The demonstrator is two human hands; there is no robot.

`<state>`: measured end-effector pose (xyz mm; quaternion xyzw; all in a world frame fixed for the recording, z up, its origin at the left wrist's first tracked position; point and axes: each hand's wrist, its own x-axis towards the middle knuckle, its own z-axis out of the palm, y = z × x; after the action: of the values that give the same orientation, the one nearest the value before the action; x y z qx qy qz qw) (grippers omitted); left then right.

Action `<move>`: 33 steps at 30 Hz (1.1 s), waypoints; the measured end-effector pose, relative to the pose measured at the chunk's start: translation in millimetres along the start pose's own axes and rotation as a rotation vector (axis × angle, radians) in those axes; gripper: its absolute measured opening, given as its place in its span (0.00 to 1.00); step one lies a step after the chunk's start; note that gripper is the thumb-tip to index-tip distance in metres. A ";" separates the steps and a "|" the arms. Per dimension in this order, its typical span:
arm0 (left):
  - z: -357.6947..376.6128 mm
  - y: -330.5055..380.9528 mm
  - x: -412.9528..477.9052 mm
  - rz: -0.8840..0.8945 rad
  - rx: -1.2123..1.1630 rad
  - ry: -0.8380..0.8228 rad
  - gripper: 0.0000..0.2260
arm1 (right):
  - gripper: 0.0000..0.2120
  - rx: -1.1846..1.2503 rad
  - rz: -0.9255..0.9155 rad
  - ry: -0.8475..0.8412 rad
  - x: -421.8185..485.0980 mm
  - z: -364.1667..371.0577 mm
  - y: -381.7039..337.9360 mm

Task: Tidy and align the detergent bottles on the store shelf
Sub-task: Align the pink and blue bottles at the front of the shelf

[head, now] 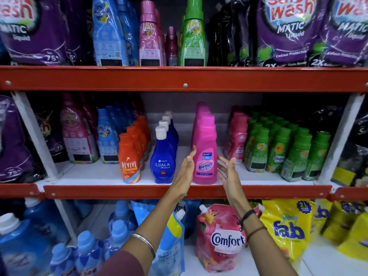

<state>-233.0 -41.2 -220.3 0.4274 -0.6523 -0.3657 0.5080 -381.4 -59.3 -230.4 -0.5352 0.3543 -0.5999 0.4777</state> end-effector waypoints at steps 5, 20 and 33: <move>1.9 0.6 -1.0 0.009 -0.024 0.016 0.22 | 0.41 -0.003 0.010 -0.009 -1.1 -0.2 -4.7; -44.2 -3.3 -30.6 0.384 0.030 0.554 0.21 | 0.19 -0.117 -0.327 0.051 -30.6 82.0 13.6; -87.4 -46.6 -11.4 0.039 -0.192 0.379 0.30 | 0.23 -0.088 -0.018 -0.010 -0.3 123.6 21.7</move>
<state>-137.7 -51.4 -247.8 0.4253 -0.5155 -0.3294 0.6670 -256.0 -54.7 -229.0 -0.5617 0.3731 -0.5854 0.4500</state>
